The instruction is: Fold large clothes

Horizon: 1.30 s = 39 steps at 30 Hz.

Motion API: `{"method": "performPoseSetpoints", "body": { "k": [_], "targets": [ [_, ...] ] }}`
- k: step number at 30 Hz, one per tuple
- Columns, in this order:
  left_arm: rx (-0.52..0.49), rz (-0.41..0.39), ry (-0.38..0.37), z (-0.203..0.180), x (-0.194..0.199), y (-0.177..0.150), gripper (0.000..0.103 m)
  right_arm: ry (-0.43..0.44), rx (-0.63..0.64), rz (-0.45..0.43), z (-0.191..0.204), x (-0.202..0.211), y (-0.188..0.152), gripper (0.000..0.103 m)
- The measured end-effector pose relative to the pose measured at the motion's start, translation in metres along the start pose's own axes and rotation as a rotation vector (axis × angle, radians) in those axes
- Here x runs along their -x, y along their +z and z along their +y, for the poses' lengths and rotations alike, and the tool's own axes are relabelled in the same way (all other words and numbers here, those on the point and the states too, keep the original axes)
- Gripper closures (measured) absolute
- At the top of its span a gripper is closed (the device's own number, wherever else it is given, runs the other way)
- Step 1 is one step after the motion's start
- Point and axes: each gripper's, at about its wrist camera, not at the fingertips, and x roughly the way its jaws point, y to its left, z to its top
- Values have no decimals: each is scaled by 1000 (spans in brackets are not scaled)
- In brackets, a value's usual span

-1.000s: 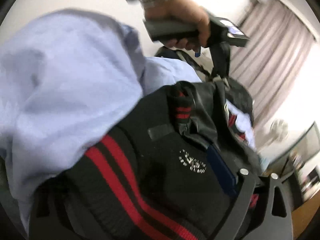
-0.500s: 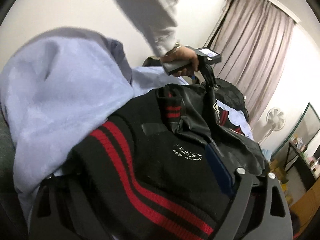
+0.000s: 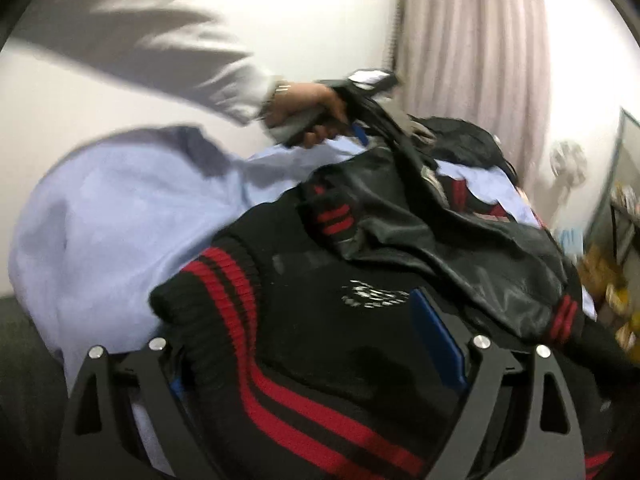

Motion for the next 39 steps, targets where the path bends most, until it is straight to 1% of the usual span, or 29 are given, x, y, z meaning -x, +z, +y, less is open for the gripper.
{"method": "performPoseSetpoints", "body": {
  "k": [1,2,4,5,6,7,10,11,13,15,16,17,18,19,22,24,27,29,32,37,39],
  "targets": [
    [-5,8,18,1,-4,-2,25,4,38,22,7,-4,-1,17],
    [-4,11,22,2,-7,-3,25,17,75,41,14,-5,-1,24],
    [10,5,18,5,-12,-6,25,60,131,72,25,-11,-2,31],
    [18,0,12,8,-14,-6,25,117,130,82,26,-13,-3,43],
    [30,-8,4,9,-16,-6,25,152,110,102,25,-16,-3,44],
    [41,-11,-8,11,-18,-6,26,168,84,116,22,-19,-3,45],
    [99,-11,-71,13,-23,-4,35,159,92,128,25,-20,-5,47],
    [107,-13,-84,12,-23,-2,35,153,93,130,26,-20,-5,48],
    [95,-5,-105,4,-26,1,35,158,59,132,21,-20,-4,55],
    [71,23,-97,-5,-30,4,35,188,5,127,12,-17,-1,67],
    [48,43,-79,-10,-33,7,39,215,-15,119,8,-14,1,70],
    [24,68,-57,-16,-36,8,51,259,-38,112,4,-12,3,86],
    [5,91,-42,-21,-37,12,62,309,-95,112,-6,-11,5,86],
    [1,103,-37,-24,-36,14,68,337,-138,108,-14,-10,6,86],
    [-9,130,-22,-33,-26,25,77,413,-254,98,-37,-5,8,86],
    [39,124,-54,-32,-10,35,84,465,-344,78,-54,2,8,86],
    [52,110,-64,-37,11,45,86,542,-468,48,-78,9,6,87],
    [55,106,-57,-44,26,54,86,577,-508,46,-87,14,4,87],
    [37,114,-36,-58,41,64,86,613,-496,59,-99,25,-3,87],
    [1,130,-10,-86,59,84,86,657,-527,54,-126,37,-26,87],
    [-17,139,-10,-98,60,91,86,653,-526,45,-130,41,-28,90]
  ]
}}
